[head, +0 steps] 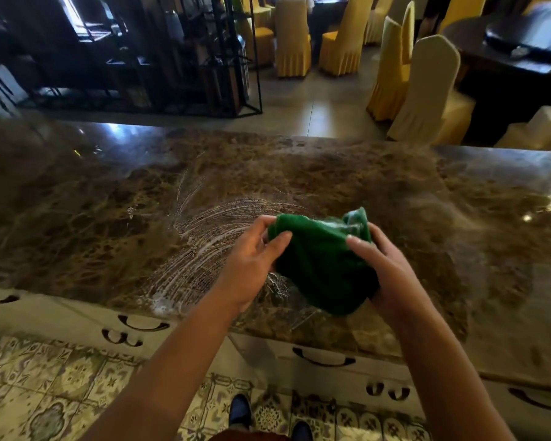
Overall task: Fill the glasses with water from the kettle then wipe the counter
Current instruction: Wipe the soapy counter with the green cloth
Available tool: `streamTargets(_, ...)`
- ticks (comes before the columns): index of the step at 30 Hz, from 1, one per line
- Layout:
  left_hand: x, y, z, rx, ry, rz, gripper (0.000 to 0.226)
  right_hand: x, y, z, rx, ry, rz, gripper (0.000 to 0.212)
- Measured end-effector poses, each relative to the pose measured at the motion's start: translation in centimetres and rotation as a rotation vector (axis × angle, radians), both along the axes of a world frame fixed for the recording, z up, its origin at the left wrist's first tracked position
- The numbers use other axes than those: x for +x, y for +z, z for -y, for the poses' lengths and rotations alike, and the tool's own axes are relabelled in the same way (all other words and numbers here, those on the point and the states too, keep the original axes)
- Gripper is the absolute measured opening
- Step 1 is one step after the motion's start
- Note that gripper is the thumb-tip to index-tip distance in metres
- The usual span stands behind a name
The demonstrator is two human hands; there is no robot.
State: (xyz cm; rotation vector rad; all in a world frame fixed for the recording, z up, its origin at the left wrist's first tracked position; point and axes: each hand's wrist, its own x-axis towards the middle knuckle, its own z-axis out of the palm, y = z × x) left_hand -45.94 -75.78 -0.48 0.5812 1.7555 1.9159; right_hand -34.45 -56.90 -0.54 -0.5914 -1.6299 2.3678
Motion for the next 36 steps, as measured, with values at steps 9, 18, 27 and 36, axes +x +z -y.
streamTargets(9,2.0,2.7,-2.1,0.065,-0.064,-0.091,0.019,4.5,-4.3,-1.3,-0.001,0.390,0.133,0.069)
streamTargets(18,2.3,6.1,-4.3,0.181,-0.225,-0.107,0.013,4.1,-0.2,-2.3,0.939,0.410,0.217,0.093)
streamTargets(27,-0.5,7.8,-4.1,0.101,-0.113,-0.222,0.010,1.7,0.0,-2.5,0.464,0.470,0.006,0.046)
streamTargets(36,-3.6,4.6,-2.6,0.067,0.060,-0.050,0.010,2.0,-0.2,-2.6,0.367,0.455,-0.163,0.022)
